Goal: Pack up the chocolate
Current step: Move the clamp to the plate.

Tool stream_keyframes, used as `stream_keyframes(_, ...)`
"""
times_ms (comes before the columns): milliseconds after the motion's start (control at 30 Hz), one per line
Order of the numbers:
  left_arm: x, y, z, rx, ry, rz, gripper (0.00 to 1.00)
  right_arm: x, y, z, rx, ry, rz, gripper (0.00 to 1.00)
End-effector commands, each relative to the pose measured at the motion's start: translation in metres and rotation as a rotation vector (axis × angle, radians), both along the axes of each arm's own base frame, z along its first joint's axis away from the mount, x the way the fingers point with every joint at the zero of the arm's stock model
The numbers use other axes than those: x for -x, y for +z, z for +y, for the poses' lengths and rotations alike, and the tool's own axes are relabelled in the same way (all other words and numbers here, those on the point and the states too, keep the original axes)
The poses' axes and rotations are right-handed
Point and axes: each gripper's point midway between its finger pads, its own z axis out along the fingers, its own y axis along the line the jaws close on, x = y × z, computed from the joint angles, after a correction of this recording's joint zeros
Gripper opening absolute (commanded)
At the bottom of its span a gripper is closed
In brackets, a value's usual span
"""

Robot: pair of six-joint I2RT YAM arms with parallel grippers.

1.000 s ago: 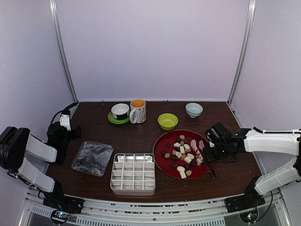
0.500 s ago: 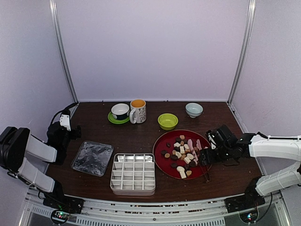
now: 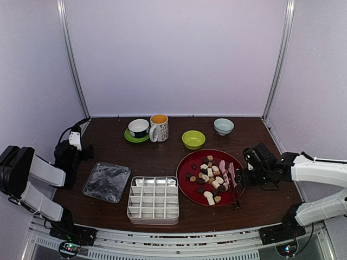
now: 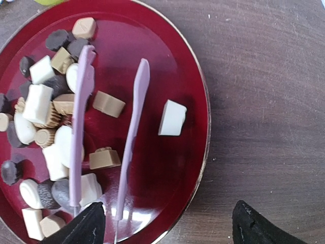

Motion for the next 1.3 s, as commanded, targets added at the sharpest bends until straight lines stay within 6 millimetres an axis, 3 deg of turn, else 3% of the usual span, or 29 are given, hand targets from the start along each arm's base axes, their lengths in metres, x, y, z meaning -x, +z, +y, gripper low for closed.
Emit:
stream_keyframes(0, -0.003, 0.013, 0.004, 0.001, 0.016, -0.042, 0.98, -0.002, 0.017, 0.008, -0.072, 0.016, -0.049, 0.87)
stream_keyframes(233, -0.004, 0.012, 0.004, 0.001, 0.015, -0.041, 0.98, 0.001, 0.016, 0.038, -0.229, 0.081, -0.018, 0.86)
stream_keyframes(500, -0.004, 0.013, 0.004, 0.001, 0.015, -0.043, 0.98, 0.004, 0.007, 0.052, -0.312, 0.077, 0.02, 0.86)
stream_keyframes(1000, -0.004, 0.013, 0.004, 0.001, 0.014, -0.041, 0.98, 0.013, -0.014, 0.053, -0.329, 0.054, 0.092, 1.0)
stream_keyframes(1267, -0.004, 0.013, 0.004, 0.001, 0.014, -0.041, 0.98, 0.011, -0.022, 0.058, -0.338, 0.05, 0.113, 0.93)
